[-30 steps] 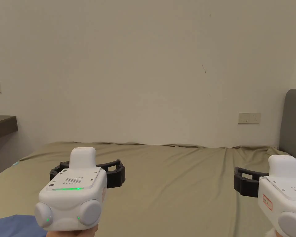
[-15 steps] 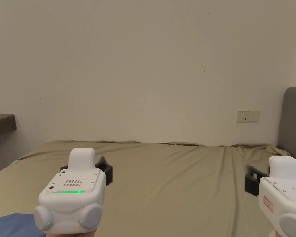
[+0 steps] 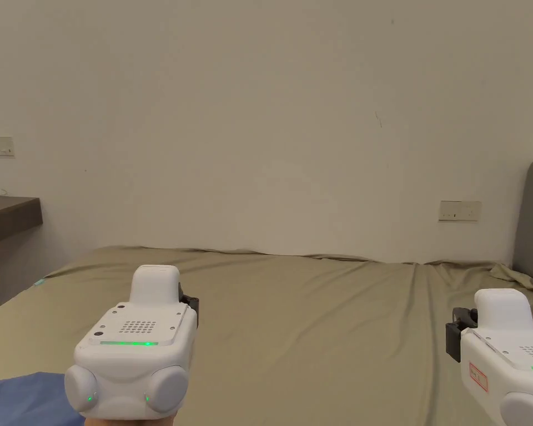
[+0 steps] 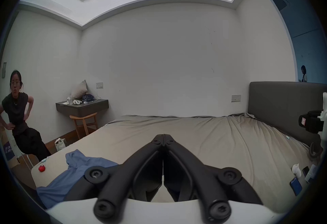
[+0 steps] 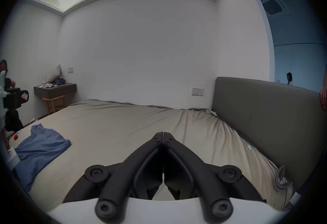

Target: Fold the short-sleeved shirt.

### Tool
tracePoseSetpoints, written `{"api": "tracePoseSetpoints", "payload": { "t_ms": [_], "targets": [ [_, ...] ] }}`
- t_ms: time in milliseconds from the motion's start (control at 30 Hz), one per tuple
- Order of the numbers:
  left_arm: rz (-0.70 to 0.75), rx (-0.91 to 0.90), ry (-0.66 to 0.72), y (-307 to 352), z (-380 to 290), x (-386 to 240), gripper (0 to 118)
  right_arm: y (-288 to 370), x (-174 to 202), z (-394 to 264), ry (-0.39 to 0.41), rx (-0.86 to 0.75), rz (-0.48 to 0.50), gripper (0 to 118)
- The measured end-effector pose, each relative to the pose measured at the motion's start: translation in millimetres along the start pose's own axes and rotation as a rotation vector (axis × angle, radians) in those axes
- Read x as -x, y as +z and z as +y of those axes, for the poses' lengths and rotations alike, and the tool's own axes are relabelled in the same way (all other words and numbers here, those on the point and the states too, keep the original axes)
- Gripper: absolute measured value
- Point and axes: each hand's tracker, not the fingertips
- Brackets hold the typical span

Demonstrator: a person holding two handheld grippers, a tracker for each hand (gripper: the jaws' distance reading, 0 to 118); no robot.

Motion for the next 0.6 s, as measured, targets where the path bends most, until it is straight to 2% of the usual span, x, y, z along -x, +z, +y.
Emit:
{"api": "tracePoseSetpoints", "payload": {
  "t_ms": [233,600],
  "targets": [
    [0.105,0.0,0.014,23.4,7.5,49.3,0,1.6,59.0,27.7,0.003,-0.043,0.17,2],
    [0.411,0.066,0.06,113.3,-18.2,174.9,0,-5.8,214.5,26.7,0.02,-0.044,0.553,2]
  ]
}}
